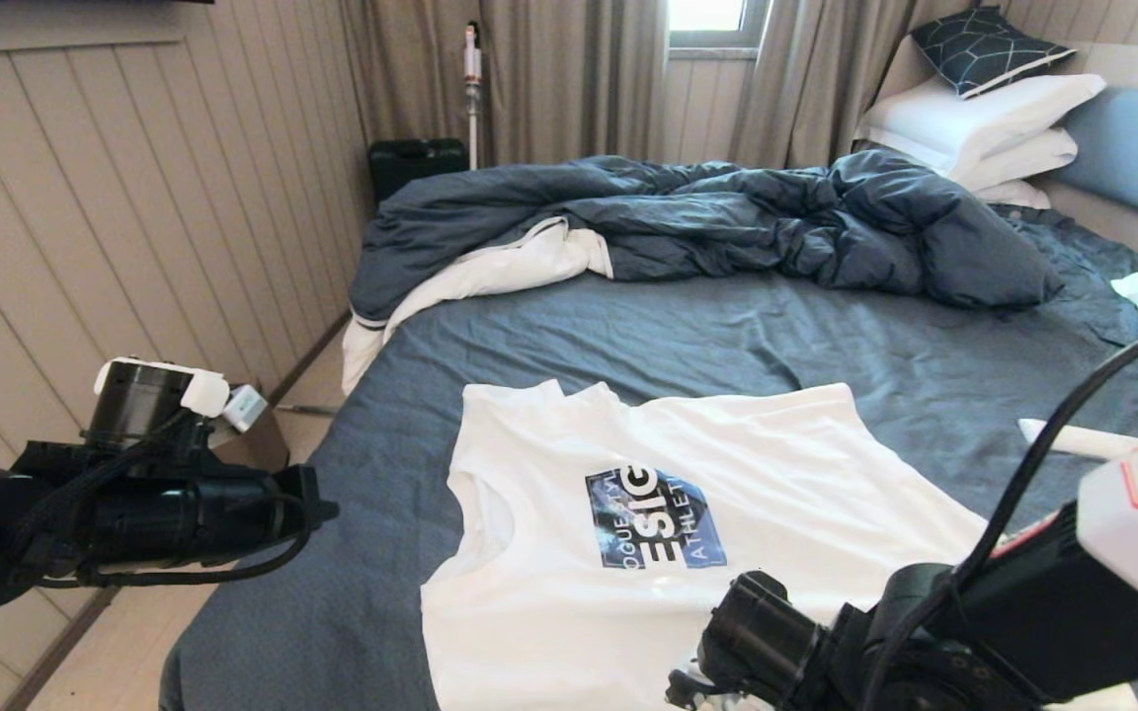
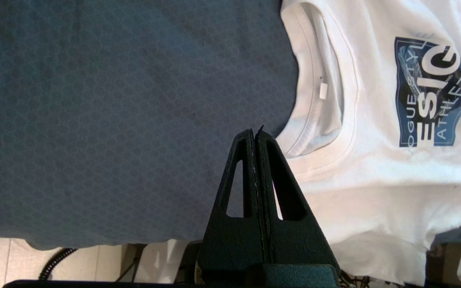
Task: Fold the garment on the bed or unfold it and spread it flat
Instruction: Unford the white T-shirt
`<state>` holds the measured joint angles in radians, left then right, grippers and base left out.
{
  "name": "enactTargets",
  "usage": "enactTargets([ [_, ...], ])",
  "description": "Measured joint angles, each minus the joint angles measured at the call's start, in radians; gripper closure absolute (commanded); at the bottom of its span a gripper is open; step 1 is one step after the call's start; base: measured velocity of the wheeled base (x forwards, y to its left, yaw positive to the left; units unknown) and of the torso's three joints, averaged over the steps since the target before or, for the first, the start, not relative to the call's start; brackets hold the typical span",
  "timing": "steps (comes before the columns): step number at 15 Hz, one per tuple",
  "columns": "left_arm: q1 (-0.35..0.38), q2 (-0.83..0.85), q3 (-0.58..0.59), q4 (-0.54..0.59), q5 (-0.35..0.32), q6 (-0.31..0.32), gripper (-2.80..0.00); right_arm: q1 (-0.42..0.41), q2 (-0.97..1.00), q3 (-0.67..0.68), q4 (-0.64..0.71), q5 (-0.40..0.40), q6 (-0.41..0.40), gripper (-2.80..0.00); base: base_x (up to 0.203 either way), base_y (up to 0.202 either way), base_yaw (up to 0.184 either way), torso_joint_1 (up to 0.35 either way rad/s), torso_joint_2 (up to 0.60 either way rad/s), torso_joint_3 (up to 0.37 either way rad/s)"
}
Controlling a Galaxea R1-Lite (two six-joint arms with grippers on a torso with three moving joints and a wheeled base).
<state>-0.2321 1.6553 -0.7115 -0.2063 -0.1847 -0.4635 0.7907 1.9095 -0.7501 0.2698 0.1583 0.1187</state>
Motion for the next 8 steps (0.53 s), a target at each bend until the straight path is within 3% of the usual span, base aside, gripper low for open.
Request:
enactTargets([
  [8, 0.000, 0.001, 0.000, 0.000, 0.000, 0.000, 0.00, 0.141, -0.040, 0.036, 0.000, 0.003, 0.006, 0.00, 0.000, 0.000, 0.000, 0.000, 0.00, 0.000],
])
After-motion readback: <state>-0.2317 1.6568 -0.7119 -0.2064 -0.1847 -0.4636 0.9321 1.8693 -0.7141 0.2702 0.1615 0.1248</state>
